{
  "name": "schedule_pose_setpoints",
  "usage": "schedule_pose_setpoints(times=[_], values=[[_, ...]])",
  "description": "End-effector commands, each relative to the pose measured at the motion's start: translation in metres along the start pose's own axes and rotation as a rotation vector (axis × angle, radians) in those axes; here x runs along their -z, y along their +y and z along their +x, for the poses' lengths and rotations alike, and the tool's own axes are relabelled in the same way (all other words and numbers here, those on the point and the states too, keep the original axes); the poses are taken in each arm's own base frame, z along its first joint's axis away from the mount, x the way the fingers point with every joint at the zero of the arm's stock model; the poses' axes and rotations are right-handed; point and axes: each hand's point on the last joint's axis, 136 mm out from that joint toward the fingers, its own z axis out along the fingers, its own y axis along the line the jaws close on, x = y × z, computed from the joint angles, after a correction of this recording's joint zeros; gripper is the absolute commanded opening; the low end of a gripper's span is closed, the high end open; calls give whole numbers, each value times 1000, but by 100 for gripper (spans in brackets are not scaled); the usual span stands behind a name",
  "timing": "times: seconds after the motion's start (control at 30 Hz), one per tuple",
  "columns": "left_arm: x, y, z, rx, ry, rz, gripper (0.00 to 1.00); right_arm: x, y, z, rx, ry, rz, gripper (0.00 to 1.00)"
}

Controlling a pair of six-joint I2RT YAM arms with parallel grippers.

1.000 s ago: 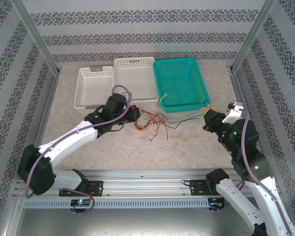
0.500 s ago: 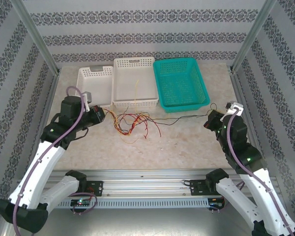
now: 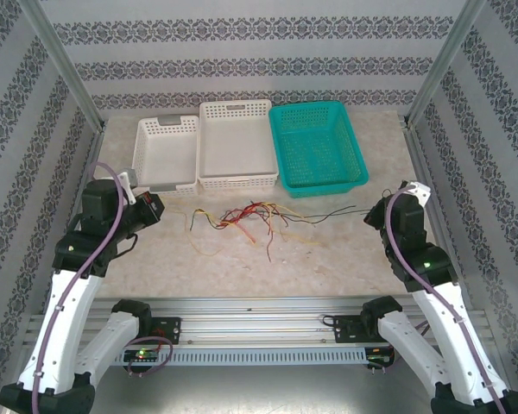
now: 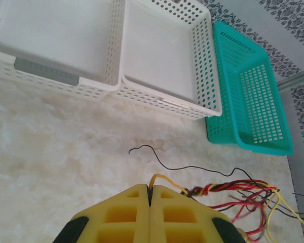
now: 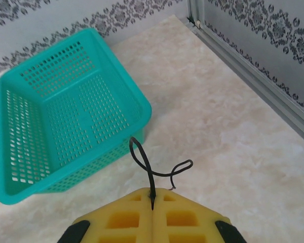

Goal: Untangle the cables

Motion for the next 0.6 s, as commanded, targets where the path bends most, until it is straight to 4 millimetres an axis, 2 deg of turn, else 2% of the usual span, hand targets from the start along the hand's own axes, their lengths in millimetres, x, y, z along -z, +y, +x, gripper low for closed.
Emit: schedule_pose_setpoints(times=[0.0,0.1,0.17,0.27,0.33,0.43,0.57], values=[[-3,4,0,26,-12,0,0,-6,-4,9,19,30,16,0],[-10,-1,4,55,4,51,0,-9,6,15,44,66,-31,0],[-15,-8,7,82,16,98,0,-8,20,18,52,86,-107,0],[-21,-14,8,106,30,145,0,-2,51,20,64,102,-276,20],[-24,-22,9,113,44,186,0,5,75,21,83,107,-406,40],[-27,-32,8,108,58,236,0,14,101,25,136,112,-509,60],[-33,-42,10,95,81,282,0,26,143,41,253,148,-649,66]])
